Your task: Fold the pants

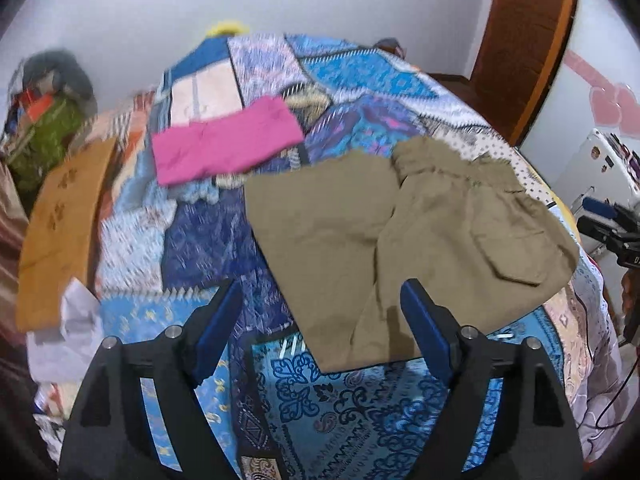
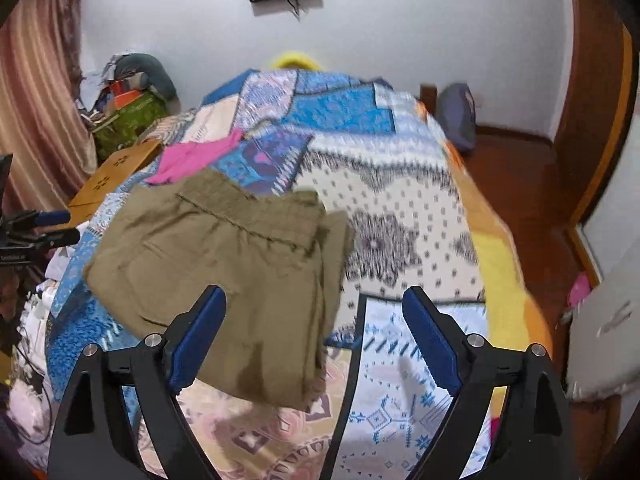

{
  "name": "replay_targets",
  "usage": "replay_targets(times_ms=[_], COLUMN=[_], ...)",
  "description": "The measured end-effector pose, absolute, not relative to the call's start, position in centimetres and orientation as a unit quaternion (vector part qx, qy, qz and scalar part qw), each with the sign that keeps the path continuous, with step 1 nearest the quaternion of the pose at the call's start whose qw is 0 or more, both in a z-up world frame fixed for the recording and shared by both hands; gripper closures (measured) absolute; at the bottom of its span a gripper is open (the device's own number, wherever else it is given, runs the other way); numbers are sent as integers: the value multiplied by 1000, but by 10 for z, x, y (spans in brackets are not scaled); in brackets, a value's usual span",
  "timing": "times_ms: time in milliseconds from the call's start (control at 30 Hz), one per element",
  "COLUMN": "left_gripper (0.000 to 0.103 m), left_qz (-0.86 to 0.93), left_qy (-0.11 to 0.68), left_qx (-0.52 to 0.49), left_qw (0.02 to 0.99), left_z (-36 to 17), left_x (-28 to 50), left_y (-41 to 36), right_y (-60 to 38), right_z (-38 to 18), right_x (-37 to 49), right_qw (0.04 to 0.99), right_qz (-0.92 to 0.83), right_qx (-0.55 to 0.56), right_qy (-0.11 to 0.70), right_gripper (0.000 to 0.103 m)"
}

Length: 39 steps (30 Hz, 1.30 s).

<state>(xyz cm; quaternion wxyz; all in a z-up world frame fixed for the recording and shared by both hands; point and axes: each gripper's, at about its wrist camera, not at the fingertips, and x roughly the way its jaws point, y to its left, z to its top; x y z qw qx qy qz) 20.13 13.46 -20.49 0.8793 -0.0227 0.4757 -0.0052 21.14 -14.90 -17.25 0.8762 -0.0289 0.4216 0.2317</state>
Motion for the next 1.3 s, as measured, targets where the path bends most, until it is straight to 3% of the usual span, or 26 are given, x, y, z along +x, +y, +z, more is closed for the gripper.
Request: replay_targets(times_ms=[300, 633, 733, 900, 1000, 1067, 1300], left_gripper=[22, 24, 28, 52, 67, 69, 68], left_qz=[-29, -75, -84, -91, -104, -124, -124], left_qy=[517, 514, 508, 499, 505, 504, 508], left_qx=[-89, -173, -181, -130, -128, -131, -140], left_qw=[851, 836, 838, 852, 847, 845, 841], left_z=[-253, -267, -266, -258, -253, -251, -259], left_x=[222, 250, 258, 263, 259, 254, 263], left_y=[150, 160, 160, 147, 144, 143, 144], right_y=[-139, -137, -134, -125, -126, -128, -131], right_z=[-214, -232, -232, -231, -226, -222, -235], right_x=[228, 253, 260, 269, 267, 264, 273], right_qw=[834, 807, 801, 793, 788, 787, 762], right_qz=[259, 305, 321, 334, 342, 345, 359], right_qx=[-4, 40, 51, 48, 44, 39, 65], right_qy=[488, 505, 502, 507, 510, 510, 534], right_gripper=[15, 15, 22, 35, 51, 61, 55])
